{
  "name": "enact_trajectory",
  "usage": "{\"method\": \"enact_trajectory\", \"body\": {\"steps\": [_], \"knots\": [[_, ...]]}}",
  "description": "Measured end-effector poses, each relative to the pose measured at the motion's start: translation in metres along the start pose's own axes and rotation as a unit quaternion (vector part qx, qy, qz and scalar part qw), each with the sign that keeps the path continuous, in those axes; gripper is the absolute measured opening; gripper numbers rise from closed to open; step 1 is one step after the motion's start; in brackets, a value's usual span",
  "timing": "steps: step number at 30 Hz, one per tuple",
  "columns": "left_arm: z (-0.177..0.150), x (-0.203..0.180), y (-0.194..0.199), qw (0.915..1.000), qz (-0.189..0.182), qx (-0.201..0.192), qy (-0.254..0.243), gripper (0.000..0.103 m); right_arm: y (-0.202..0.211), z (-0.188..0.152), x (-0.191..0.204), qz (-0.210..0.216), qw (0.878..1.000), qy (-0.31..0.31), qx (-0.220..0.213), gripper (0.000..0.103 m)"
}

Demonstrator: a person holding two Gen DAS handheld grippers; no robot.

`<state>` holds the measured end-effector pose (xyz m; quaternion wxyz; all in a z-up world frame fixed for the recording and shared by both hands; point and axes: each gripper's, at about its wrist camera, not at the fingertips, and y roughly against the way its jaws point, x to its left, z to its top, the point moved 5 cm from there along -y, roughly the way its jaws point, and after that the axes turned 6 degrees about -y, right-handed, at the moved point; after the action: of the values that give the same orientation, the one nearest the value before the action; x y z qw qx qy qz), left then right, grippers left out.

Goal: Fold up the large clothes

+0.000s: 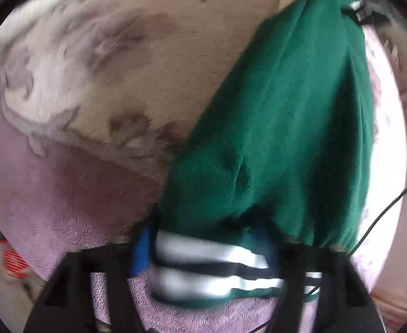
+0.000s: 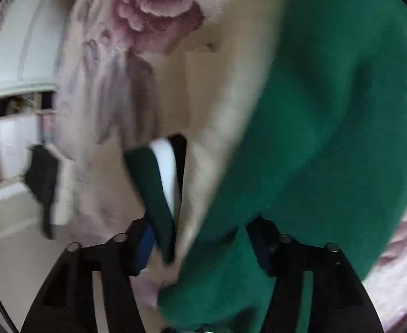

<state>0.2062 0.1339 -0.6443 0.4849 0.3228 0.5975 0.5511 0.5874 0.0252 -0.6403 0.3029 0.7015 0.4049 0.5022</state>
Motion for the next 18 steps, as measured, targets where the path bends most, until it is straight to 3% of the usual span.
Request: {"method": "enact_trajectory", "body": {"steps": [1,4,7,10,11,12,14,18], "knots": [[-0.004,0.009,0.003,0.9997,-0.023,-0.002,0.013,0.074,0.005,-0.008,0.000,0.035,0.999,-0.004,0.011,0.063],[-0.018,0.032,0.003,0.9948,-0.082,0.010,0.060,0.074,0.032,-0.040,-0.010,0.064,0.998,0.004,0.003,0.064],[-0.023,0.040,-0.007,0.9854,-0.133,0.015,0.105,0.074,0.053,-0.084,-0.038,0.038,0.999,0.021,-0.011,0.064],[-0.016,0.032,-0.016,0.9768,-0.177,0.002,0.121,0.071,0.059,-0.143,-0.097,-0.020,0.999,0.021,-0.013,0.064],[-0.013,0.030,-0.016,0.9774,-0.175,-0.014,0.118,0.039,0.054,-0.161,-0.121,-0.039,0.999,0.010,-0.005,0.064],[-0.013,0.027,-0.016,0.9783,-0.173,-0.013,0.113,0.026,0.048,-0.178,-0.140,-0.052,0.999,-0.002,0.003,0.064],[-0.017,0.026,-0.005,0.9775,-0.177,-0.031,0.110,0.019,0.030,-0.214,-0.180,-0.070,0.996,-0.033,0.033,0.064],[-0.038,0.036,0.001,0.9771,-0.175,-0.033,0.116,0.018,-0.003,-0.280,-0.247,-0.055,0.990,-0.109,0.068,0.064]]}}
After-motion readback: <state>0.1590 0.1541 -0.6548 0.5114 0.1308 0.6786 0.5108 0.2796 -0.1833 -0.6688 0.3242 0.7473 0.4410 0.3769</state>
